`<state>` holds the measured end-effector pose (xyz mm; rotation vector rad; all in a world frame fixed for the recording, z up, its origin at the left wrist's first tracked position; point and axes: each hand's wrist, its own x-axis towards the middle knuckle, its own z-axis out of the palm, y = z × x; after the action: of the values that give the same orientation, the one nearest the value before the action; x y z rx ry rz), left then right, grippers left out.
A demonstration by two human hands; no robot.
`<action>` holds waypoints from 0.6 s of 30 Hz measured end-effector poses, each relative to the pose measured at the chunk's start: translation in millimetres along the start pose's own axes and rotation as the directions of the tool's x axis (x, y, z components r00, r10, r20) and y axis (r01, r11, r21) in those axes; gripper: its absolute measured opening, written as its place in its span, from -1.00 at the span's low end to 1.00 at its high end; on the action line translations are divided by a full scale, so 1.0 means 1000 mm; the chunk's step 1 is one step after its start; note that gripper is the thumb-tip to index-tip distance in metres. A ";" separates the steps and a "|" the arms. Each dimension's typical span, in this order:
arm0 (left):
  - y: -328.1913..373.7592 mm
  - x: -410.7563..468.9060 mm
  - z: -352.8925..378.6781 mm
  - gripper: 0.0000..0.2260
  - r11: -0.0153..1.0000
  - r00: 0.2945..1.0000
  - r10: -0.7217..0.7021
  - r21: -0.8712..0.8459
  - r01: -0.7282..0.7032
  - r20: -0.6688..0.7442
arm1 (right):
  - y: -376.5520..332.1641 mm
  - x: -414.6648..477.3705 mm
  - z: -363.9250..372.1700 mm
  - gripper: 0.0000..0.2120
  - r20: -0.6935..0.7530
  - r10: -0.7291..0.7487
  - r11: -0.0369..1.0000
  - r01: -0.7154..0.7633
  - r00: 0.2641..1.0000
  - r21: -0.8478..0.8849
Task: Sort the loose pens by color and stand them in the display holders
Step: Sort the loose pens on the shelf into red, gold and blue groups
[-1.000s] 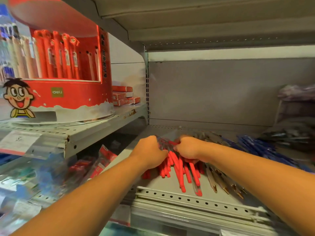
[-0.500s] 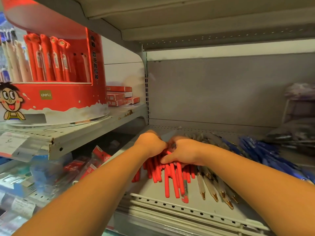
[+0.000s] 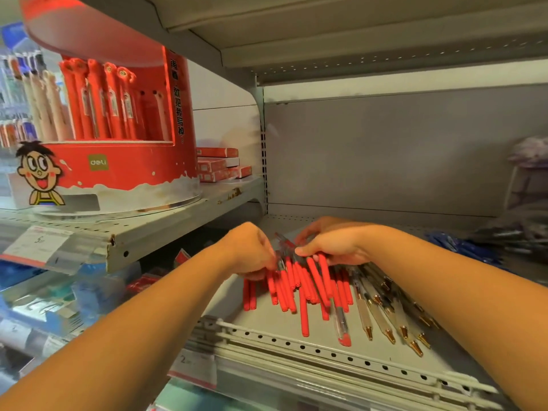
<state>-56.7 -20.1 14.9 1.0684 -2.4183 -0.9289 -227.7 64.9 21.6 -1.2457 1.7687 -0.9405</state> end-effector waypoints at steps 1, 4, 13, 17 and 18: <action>-0.004 -0.001 0.002 -0.96 0.998 1.000 0.018 0.053 -0.019 0.024 | -0.004 0.003 0.005 -0.81 -0.016 -0.011 1.000 0.011 1.000 -0.018; -0.009 -0.004 0.011 -0.87 0.966 0.994 0.107 0.241 -0.096 -0.033 | -0.010 0.013 0.022 -0.60 -0.069 -0.039 0.993 0.031 0.997 -0.115; -0.019 -0.017 0.027 -0.59 0.898 0.996 0.091 0.435 -0.073 -0.021 | 0.001 0.013 0.015 -0.17 -0.096 -0.144 0.938 0.105 0.985 -0.332; -0.018 -0.018 0.028 -0.50 0.949 0.999 0.034 0.314 -0.039 0.020 | 0.001 0.007 0.017 -0.28 -0.085 -0.177 0.920 0.134 0.981 -0.369; -0.017 -0.019 0.028 -0.42 0.960 0.999 0.026 0.276 -0.037 0.044 | 0.000 0.005 0.017 -0.31 -0.080 -0.184 0.898 0.135 0.980 -0.419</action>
<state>-50.0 -2.8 -17.8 1.1082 -2.6476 -0.6174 -214.0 57.8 14.0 -1.6517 2.0547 -0.7634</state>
